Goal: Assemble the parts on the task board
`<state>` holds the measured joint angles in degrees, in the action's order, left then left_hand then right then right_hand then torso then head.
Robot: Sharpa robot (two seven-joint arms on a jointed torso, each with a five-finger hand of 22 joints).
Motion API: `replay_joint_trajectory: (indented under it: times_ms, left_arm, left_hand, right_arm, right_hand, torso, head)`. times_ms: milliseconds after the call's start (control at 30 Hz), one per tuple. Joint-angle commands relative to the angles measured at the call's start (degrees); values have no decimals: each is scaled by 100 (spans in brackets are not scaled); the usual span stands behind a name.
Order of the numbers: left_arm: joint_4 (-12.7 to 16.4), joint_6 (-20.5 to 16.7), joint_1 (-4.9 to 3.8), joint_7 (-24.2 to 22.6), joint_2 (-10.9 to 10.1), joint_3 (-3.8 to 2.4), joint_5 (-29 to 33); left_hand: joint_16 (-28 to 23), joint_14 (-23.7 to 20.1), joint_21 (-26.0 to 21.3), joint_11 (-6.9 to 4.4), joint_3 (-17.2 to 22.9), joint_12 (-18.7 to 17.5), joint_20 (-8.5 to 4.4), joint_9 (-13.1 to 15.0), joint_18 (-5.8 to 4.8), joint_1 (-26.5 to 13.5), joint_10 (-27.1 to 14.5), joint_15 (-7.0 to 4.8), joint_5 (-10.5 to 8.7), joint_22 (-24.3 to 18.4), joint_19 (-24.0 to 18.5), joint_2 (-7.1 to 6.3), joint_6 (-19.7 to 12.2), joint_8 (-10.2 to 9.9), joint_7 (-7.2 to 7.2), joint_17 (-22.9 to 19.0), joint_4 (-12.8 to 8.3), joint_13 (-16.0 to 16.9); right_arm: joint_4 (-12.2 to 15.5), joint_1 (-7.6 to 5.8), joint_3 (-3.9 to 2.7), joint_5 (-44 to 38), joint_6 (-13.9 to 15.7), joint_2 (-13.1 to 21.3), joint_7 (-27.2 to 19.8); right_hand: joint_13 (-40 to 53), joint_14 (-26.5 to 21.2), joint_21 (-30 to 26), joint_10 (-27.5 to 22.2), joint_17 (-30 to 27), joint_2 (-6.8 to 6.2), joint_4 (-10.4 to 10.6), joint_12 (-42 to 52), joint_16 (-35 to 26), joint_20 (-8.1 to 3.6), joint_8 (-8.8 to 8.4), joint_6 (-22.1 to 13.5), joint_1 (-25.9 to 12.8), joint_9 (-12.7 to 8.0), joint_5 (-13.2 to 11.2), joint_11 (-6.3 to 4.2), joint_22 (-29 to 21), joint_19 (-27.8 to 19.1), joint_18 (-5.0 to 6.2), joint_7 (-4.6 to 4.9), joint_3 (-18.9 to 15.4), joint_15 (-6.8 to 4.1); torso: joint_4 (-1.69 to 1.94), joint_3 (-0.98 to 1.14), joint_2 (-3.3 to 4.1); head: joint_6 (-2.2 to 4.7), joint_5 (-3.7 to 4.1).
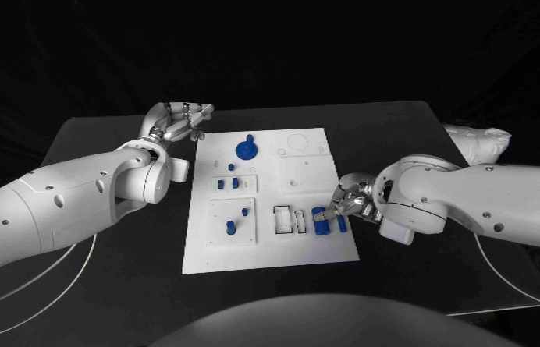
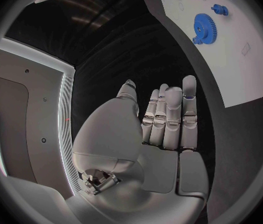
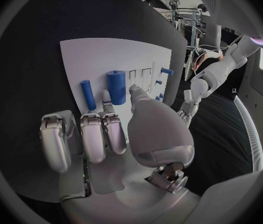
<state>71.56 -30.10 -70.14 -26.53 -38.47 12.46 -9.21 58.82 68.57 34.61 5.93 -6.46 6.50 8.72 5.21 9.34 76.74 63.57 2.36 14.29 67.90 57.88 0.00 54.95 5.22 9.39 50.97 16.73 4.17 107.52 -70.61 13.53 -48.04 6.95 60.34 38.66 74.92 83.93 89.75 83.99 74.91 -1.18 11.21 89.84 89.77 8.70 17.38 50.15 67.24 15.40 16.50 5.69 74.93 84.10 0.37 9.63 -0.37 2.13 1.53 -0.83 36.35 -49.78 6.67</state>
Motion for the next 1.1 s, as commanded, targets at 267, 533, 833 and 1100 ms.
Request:
replay_joint_trajectory:
  times_ms: [267,533,833,1100]
  left_arm:
    - [21,93,0,-27,-3,-4,-24]
    - [2,105,1,-20,19,-4,-24]
    - [9,117,3,-10,17,-4,-28]
    - [17,110,3,-4,-1,-4,-29]
  left_hand:
    - [-23,46,-20,18,-34,28,1,8,43,12,-38,2,22,-5,38,40,-48,14,-4,-8,-2,-1]
    - [-29,42,-43,19,-40,32,1,8,45,20,-43,3,23,-12,32,46,-51,15,-4,-13,-2,-1]
    - [-29,42,-43,19,-40,32,1,8,45,20,-43,3,23,-12,32,46,-51,15,-4,-13,-2,-1]
    - [-29,42,-43,19,-40,32,1,8,45,20,-43,3,23,-12,32,46,-51,15,-4,-13,-2,-1]
  right_arm:
    - [-79,37,2,94,-92,-187,45]
    - [-125,79,2,138,-50,-271,60]
    - [-174,87,1,160,-3,-391,65]
    - [-207,108,1,183,51,-454,54]
  right_hand:
    - [1508,607,25,601,1509,40,-58,16,23,-5,-111,-64,25,-4,-70,68,1507,590,-37,45,41,21]
    - [1508,607,25,601,1509,93,-51,16,23,8,-193,-113,-38,-23,-71,96,1507,590,-37,74,65,40]
    - [1508,607,25,601,1509,137,-124,16,23,42,-345,-244,-35,-69,-68,148,1507,590,-37,135,125,80]
    - [1508,607,25,601,1509,129,-240,16,23,85,-488,-375,10,-125,-97,209,1507,590,-37,201,175,128]
  torso:
    - [-1,1,1]
    - [14,-3,1]
    - [-1,-3,0]
    - [1,0,4]
  head:
    - [8,3]
    - [6,4]
    - [11,-4]
    - [8,-10]
